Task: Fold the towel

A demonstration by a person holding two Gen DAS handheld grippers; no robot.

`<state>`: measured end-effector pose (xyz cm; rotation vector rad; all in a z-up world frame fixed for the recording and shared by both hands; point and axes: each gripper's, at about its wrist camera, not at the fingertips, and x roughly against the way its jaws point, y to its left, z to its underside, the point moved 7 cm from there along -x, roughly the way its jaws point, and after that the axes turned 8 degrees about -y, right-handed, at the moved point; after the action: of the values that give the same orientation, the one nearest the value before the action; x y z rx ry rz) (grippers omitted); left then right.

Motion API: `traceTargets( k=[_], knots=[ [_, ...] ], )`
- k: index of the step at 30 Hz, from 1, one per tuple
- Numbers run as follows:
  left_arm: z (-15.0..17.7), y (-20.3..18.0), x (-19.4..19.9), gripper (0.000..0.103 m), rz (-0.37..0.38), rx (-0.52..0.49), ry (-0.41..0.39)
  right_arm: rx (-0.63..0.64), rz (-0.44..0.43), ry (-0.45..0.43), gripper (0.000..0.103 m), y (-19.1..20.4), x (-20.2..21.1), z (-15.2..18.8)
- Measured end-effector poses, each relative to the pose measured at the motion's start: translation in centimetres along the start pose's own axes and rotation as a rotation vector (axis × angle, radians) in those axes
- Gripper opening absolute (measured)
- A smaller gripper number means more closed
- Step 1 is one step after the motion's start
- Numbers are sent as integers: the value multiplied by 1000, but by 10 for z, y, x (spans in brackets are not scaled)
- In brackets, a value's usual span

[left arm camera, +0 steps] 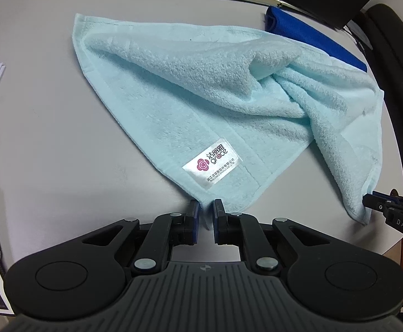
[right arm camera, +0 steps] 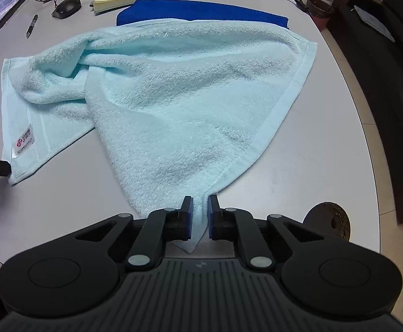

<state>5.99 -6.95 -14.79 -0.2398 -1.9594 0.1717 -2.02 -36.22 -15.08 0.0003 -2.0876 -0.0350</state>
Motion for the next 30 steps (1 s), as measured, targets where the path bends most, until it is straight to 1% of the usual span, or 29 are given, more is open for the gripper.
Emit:
traceTargets(
  k=[7, 11, 14, 19, 21, 22, 23, 30],
  knots=[
    [7, 23, 0, 11, -55, 23, 27, -1, 13, 15, 9, -8, -1, -1],
    [5, 33, 9, 11, -52, 42, 1, -11, 18, 20, 10, -15, 0, -2],
    [0, 29, 14, 11, -39, 29, -21, -18, 13, 20, 11, -12, 1, 0],
    [-8, 14, 14, 12, -7, -2, -34, -21, 3, 14, 13, -11, 4, -4],
    [-9, 8, 13, 13, 7, -14, -31, -21, 4, 5, 18, -10, 6, -7],
    [-9, 6, 12, 14, 11, -19, -30, -21, 4, -3, 25, -10, 8, -9],
    [-9, 3, 11, 14, 15, -23, -28, -20, 3, -11, 28, -9, 9, -10],
    [-14, -15, 3, 15, 52, -50, -25, -3, -39, -43, 27, 1, 13, -16]
  ],
)
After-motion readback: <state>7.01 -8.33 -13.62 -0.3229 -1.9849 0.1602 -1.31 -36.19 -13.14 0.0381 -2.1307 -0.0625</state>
